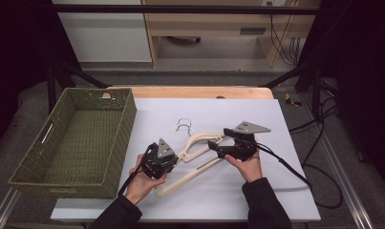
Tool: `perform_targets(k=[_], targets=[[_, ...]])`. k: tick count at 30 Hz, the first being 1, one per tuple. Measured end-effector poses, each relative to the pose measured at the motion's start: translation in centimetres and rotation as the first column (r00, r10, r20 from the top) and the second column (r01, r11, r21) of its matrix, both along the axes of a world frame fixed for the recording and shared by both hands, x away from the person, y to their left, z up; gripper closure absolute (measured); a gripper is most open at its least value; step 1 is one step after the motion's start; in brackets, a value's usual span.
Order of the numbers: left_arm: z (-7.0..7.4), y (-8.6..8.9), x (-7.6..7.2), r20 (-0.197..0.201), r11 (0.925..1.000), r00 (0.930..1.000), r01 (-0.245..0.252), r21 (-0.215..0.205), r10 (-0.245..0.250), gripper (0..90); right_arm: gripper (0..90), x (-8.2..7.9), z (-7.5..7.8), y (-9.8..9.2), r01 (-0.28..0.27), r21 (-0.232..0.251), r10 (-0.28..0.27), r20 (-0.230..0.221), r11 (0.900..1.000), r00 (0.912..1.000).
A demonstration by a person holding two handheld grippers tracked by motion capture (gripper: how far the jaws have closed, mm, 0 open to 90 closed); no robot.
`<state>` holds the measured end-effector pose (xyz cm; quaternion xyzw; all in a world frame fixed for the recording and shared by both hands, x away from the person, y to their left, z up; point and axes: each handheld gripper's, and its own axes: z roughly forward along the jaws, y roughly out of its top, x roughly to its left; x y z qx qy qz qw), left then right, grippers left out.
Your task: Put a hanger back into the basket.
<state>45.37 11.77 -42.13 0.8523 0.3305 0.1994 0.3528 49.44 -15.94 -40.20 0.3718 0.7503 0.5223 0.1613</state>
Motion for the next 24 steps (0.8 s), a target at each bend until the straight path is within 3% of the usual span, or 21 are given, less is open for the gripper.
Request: perform_targets(k=[10, 11, 16, 18, 19, 24], targets=[[0.7, -0.1, -0.6, 0.029, 0.9998, 0.9995, 0.011, 0.013, -0.012, 79.3, 25.2, 4.2, -0.5, 3.6, 0.009, -0.055, -0.011, -0.048, 0.998, 0.9988], [0.6, -0.2, -0.6, 0.031, 1.0000, 0.9995, 0.004, -0.003, -0.003, 79.3, 25.7, 4.4, -0.5, 3.9, 0.012, -0.064, -0.015, -0.049, 0.998, 0.9987], [0.7, -0.3, -0.7, 0.035, 1.0000, 0.9994, 0.004, 0.003, -0.004, 79.3, 29.7, 5.3, -0.7, 4.8, 0.010, -0.069, -0.014, -0.058, 0.998, 0.9982], [0.7, -0.4, -0.9, 0.016, 0.9998, 0.9997, 0.019, 0.005, -0.019, 79.3, 31.9, 5.9, -0.9, 5.4, 0.018, -0.087, -0.024, -0.068, 0.996, 0.9974], [0.7, -0.5, -0.9, 0.031, 1.0000, 0.9995, 0.002, -0.005, -0.002, 79.3, 32.8, 6.1, -1.0, 5.5, 0.017, -0.093, -0.024, -0.071, 0.995, 0.9972], [0.8, -0.5, -1.0, 0.044, 1.0000, 0.9990, 0.005, -0.002, -0.005, 79.3, 38.6, 6.8, -1.4, 6.2, 0.013, -0.104, -0.023, -0.096, 0.995, 0.9951]])
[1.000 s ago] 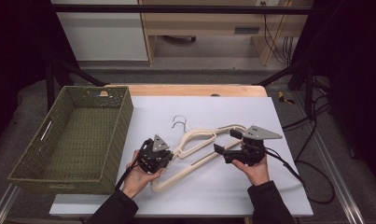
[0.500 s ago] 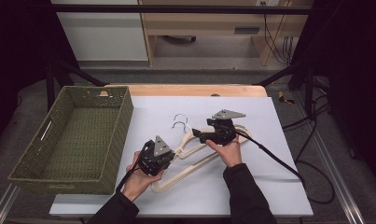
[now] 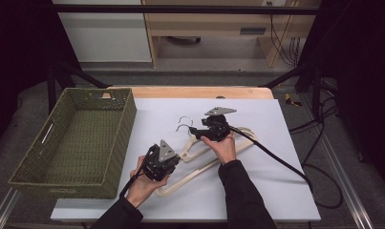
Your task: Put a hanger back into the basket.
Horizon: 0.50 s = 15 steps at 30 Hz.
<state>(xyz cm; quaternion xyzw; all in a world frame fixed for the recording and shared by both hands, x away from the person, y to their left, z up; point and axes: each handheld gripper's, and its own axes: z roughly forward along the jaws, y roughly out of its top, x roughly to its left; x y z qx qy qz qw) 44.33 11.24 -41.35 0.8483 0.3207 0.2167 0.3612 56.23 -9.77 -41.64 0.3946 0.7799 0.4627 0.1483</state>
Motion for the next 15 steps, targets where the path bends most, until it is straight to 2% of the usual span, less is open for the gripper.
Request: perform_targets(k=[1, 6, 9, 10, 14, 15], targets=[[0.1, 0.1, 0.0, 0.001, 0.9995, 0.9999, 0.014, 0.029, -0.014, 79.3, 42.2, 0.3, -0.3, 0.3, 0.004, -0.017, -0.004, -0.013, 1.000, 0.9999], [0.0, -0.1, -0.2, 0.006, 0.9995, 0.9998, 0.017, 0.029, -0.017, 79.3, 52.6, 0.9, -1.3, 0.7, 0.016, -0.037, -0.018, -0.051, 0.999, 0.9986], [0.0, -0.2, -0.3, 0.008, 0.9996, 0.9998, 0.017, 0.024, -0.017, 79.3, 62.6, 1.1, -1.7, 0.8, 0.006, -0.061, -0.010, -0.071, 0.998, 0.9974], [0.0, -0.2, -0.3, 0.007, 0.9995, 0.9998, 0.017, 0.028, -0.017, 79.3, 65.4, 1.3, -1.9, 0.7, -0.008, -0.070, 0.004, -0.066, 0.998, 0.9978], [-0.3, -0.4, -0.4, 0.012, 0.9997, 0.9998, 0.014, 0.018, -0.015, 79.3, 78.0, 1.4, -2.1, 0.8, -0.027, -0.062, 0.022, -0.085, 0.998, 0.9961], [-0.2, -0.3, -0.4, 0.009, 0.9990, 0.9996, 0.025, 0.038, -0.025, 79.3, 80.3, 1.4, -2.0, 0.8, -0.033, -0.059, 0.028, -0.084, 0.998, 0.9960]])
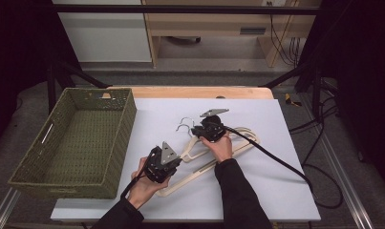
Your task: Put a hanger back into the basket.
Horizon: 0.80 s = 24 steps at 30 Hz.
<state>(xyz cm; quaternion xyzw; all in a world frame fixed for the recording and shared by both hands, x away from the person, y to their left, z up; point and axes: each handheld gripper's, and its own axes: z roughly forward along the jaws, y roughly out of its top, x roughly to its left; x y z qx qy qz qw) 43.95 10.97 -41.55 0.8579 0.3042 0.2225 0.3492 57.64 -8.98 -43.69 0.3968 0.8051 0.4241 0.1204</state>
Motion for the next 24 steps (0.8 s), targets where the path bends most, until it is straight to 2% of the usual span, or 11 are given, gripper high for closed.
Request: perform_targets(k=[3, 7, 9, 10, 12, 15, 16, 17, 21, 22, 24], targets=[[-0.1, -0.2, -0.2, 0.005, 1.0000, 1.0000, 0.000, 0.003, -0.001, 79.3, 83.5, -0.1, 0.2, 0.1, 0.008, 0.011, -0.007, -0.024, 1.000, 0.9997], [-0.3, -0.3, -0.4, 0.010, 0.9998, 0.9999, 0.003, 0.018, -0.003, 79.3, 84.2, -0.3, 0.4, -0.1, 0.001, 0.002, -0.001, -0.017, 1.000, 0.9999], [-0.5, -0.3, -0.6, 0.012, 1.0000, 0.9999, 0.000, 0.009, 0.000, 79.3, 86.0, -0.6, 0.7, -0.2, 0.010, 0.004, -0.010, -0.010, 1.000, 0.9999], [-0.7, -0.5, -0.7, 0.011, 0.9998, 0.9998, -0.013, -0.011, 0.014, 79.2, 88.4, -0.7, 0.8, -0.2, 0.020, 0.010, -0.020, -0.009, 1.000, 0.9998], [-0.8, -0.3, -0.9, 0.012, 0.9999, 0.9999, -0.008, 0.009, 0.008, 79.2, 89.1, -1.0, 1.1, -0.3, 0.028, 0.021, -0.028, 0.000, 0.999, 0.9996], [-1.1, -0.2, -1.0, 0.016, 1.0000, 0.9999, -0.006, 0.003, 0.006, 79.3, 89.4, -1.4, 1.4, -0.4, 0.022, 0.020, -0.022, 0.010, 1.000, 0.9997], [-1.4, 0.0, -1.2, 0.005, 1.0000, 1.0000, -0.003, 0.007, 0.003, 79.3, 89.5, -1.8, 1.5, -0.3, 0.019, 0.018, -0.019, 0.016, 1.000, 0.9997], [-1.7, -0.1, -1.3, -0.004, 0.9997, 0.9999, -0.014, -0.019, 0.014, 79.4, 89.6, -2.0, 1.6, -0.3, 0.018, 0.019, -0.018, 0.023, 1.000, 0.9996], [-2.0, 0.1, -1.4, -0.030, 0.9997, 0.9995, -0.013, -0.023, 0.012, 79.5, 89.7, -2.7, 1.8, -0.3, 0.004, 0.014, -0.005, 0.051, 1.000, 0.9987], [-2.2, 0.1, -1.5, -0.037, 0.9994, 0.9992, -0.015, -0.031, 0.014, 79.6, 89.7, -3.2, 2.0, -0.4, -0.006, 0.014, 0.005, 0.070, 1.000, 0.9976], [-2.3, 0.4, -1.4, -0.069, 0.9991, 0.9976, -0.001, -0.042, -0.002, 79.4, 89.8, -3.7, 2.2, -0.6, -0.010, 0.029, 0.007, 0.085, 1.000, 0.9964]])
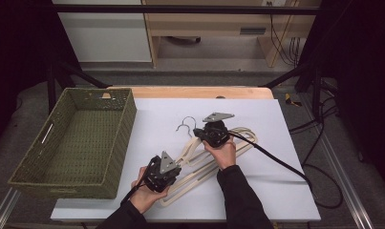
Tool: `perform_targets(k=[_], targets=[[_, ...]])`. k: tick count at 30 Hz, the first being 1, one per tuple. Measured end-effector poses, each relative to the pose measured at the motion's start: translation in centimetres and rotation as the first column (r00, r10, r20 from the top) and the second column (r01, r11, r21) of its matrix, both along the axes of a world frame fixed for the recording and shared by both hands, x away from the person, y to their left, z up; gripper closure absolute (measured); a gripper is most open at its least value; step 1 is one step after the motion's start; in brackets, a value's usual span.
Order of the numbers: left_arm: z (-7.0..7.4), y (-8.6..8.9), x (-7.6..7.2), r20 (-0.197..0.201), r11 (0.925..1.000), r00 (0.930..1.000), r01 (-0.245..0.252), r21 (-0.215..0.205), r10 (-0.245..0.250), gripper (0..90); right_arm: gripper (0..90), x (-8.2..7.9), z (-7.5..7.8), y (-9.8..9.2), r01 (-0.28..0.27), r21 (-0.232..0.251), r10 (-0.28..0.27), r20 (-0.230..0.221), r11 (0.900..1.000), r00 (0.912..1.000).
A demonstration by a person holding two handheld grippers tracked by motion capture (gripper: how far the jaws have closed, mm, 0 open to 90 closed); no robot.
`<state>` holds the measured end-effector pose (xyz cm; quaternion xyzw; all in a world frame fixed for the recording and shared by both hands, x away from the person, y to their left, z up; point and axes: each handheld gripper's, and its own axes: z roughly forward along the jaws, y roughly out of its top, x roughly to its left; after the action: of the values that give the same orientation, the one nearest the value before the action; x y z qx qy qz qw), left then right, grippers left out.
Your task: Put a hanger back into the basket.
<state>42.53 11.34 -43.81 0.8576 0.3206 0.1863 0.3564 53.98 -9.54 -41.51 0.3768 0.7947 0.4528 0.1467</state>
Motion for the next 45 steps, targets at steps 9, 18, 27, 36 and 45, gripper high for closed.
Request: perform_targets(k=[9, 18, 27, 36, 45], targets=[[1.8, -0.3, 1.6, -0.028, 0.9892, 0.9993, 0.022, -0.145, -0.026, 40.1, 89.8, -2.1, 0.7, -1.2, -0.053, 0.019, 0.052, 0.079, 0.998, 0.9955], [2.7, -3.3, 4.3, -0.098, 0.9669, 0.9920, 0.053, -0.250, -0.079, 44.3, 89.7, -4.4, 1.7, -2.2, -0.111, 0.059, 0.102, 0.144, 0.992, 0.9843], [2.3, -4.3, 4.8, -0.168, 0.9498, 0.9797, 0.053, -0.308, -0.109, 76.8, 89.7, -5.5, 2.5, -2.7, -0.132, 0.062, 0.120, 0.169, 0.989, 0.9783], [3.7, -4.2, 3.0, -0.119, 0.9409, 0.9891, 0.042, -0.336, -0.087, 85.3, 85.2, -7.4, 4.0, -4.0, -0.156, 0.096, 0.134, 0.208, 0.983, 0.9690], [6.3, -2.0, 1.3, -0.037, 0.9334, 0.9968, 0.053, -0.355, -0.071, 85.5, 60.0, -10.4, 5.3, -7.1, -0.157, 0.176, 0.107, 0.265, 0.972, 0.9584]])
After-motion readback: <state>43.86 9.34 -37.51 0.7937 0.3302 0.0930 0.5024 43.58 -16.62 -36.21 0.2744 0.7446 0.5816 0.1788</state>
